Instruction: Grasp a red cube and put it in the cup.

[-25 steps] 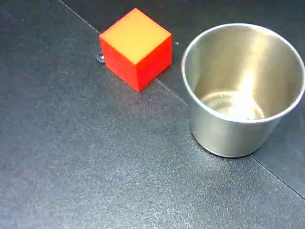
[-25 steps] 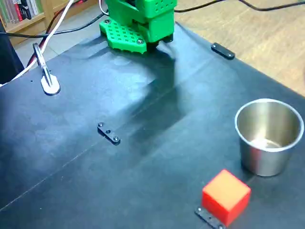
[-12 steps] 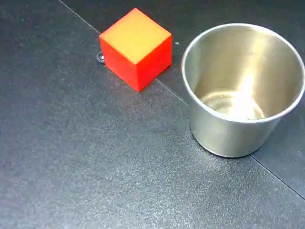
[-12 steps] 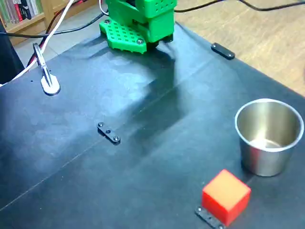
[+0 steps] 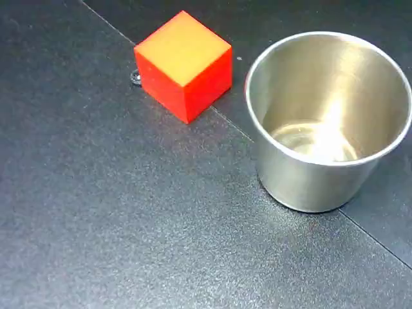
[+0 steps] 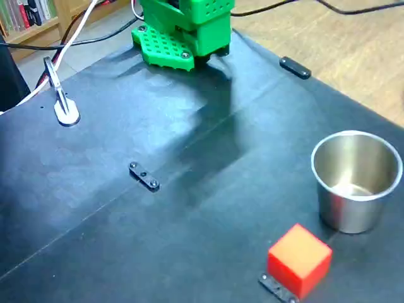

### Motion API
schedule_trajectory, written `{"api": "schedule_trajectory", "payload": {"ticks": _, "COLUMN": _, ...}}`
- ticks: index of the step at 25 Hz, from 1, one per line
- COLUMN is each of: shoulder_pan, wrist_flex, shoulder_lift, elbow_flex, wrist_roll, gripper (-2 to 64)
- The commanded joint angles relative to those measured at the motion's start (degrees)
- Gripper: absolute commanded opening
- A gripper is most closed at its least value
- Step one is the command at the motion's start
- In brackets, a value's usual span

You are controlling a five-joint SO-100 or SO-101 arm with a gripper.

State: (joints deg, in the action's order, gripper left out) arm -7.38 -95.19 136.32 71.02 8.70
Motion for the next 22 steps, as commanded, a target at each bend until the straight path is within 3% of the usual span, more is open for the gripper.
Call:
{"api": "schedule_trajectory", "payload": {"ticks": 1, "shoulder_pan": -2.64, "wrist_flex": -0.09, "shoulder_lift": -0.44, "elbow_flex": -0.09, "wrist_roll": 0.35, "gripper": 29.3}}
{"api": "schedule_trajectory", "payload": {"ticks": 6, "shoulder_pan": -8.26, "wrist_flex": 0.88, "shoulder_lift": -2.11, "elbow_flex": -0.09, "wrist_roll": 0.53, "gripper": 29.3}}
{"api": "schedule_trajectory", "payload": {"ticks": 14, "shoulder_pan": -21.71, "wrist_flex": 1.49, "shoulder_lift": -13.45, "elbow_flex": -1.49, "wrist_roll": 1.05, "gripper": 29.3}}
{"api": "schedule_trajectory", "payload": {"ticks": 17, "shoulder_pan": -25.4, "wrist_flex": 6.94, "shoulder_lift": -17.93, "elbow_flex": -1.49, "wrist_roll": 3.6, "gripper": 29.3}}
{"api": "schedule_trajectory", "payload": {"ticks": 22, "shoulder_pan": -28.56, "wrist_flex": 21.97, "shoulder_lift": -25.93, "elbow_flex": -1.41, "wrist_roll": 8.7, "gripper": 29.3}}
